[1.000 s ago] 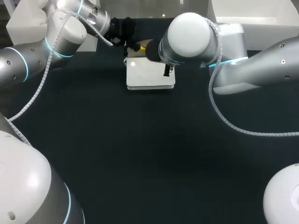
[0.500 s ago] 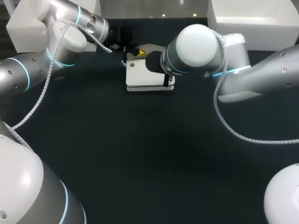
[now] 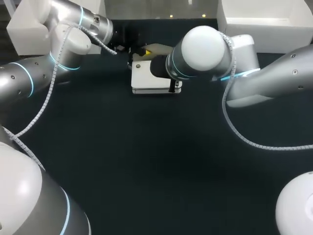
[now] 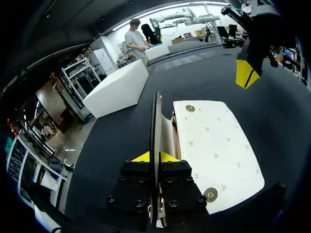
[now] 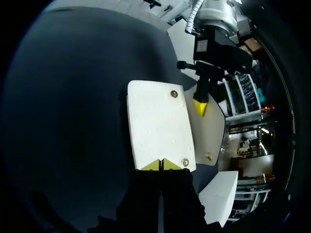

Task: Pick up the bag, open it, inspect its contents, close it, and place it on the opposite side

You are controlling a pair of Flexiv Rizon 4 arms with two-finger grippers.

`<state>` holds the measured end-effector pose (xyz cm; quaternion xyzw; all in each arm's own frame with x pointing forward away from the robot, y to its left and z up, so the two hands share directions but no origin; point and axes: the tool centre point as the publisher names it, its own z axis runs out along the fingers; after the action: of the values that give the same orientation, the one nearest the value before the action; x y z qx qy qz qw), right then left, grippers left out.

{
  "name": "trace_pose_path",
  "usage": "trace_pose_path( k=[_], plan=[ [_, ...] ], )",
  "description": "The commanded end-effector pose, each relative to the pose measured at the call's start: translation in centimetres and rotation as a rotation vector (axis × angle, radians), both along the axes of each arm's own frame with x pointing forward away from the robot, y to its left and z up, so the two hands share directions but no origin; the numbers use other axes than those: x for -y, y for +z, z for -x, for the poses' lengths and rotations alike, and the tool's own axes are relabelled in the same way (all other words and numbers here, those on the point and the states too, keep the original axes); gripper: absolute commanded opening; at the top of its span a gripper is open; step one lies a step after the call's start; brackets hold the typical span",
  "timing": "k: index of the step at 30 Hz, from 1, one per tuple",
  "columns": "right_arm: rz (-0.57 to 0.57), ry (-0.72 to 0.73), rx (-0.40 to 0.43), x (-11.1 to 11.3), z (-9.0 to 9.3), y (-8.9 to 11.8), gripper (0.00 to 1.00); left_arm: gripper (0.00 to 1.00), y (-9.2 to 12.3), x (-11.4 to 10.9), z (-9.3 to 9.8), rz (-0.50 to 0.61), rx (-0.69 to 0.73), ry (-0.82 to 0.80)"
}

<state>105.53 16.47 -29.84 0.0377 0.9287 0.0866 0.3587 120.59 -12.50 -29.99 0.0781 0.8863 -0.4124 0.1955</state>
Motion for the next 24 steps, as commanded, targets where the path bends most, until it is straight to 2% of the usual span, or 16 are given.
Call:
trace_pose_path(
  k=[1, 4, 9, 11, 15, 24],
  plan=[
    [-0.007, -0.004, 0.013, -0.2, 0.6, -0.9, 0.00, 0.00, -1.2, 0.3, -1.7, 0.026, 0.002, -0.039],
    [-0.010, -0.004, 0.018, -0.3, 1.1, -1.6, 0.00, 0.00, -1.6, 0.5, -1.5, 0.021, 0.011, -0.064],
    [-0.005, -0.005, 0.027, -0.5, 1.7, -3.1, 0.00, 0.00, -2.6, 0.8, -0.2, -0.012, 0.033, -0.100],
    [0.016, -0.015, 0.034, -0.5, 1.8, -3.6, 0.14, 0.00, -2.9, 0.7, 0.3, -0.014, 0.034, -0.101],
    [0.054, -0.030, 0.025, -0.5, 1.8, -4.7, 0.28, 0.00, -3.2, 0.6, 0.9, -0.019, 0.034, -0.105],
    [0.077, -0.036, 0.049, -0.5, 1.1, -5.2, 0.37, 0.00, -3.4, 0.5, 1.8, -0.037, 0.018, -0.107]
  ],
)
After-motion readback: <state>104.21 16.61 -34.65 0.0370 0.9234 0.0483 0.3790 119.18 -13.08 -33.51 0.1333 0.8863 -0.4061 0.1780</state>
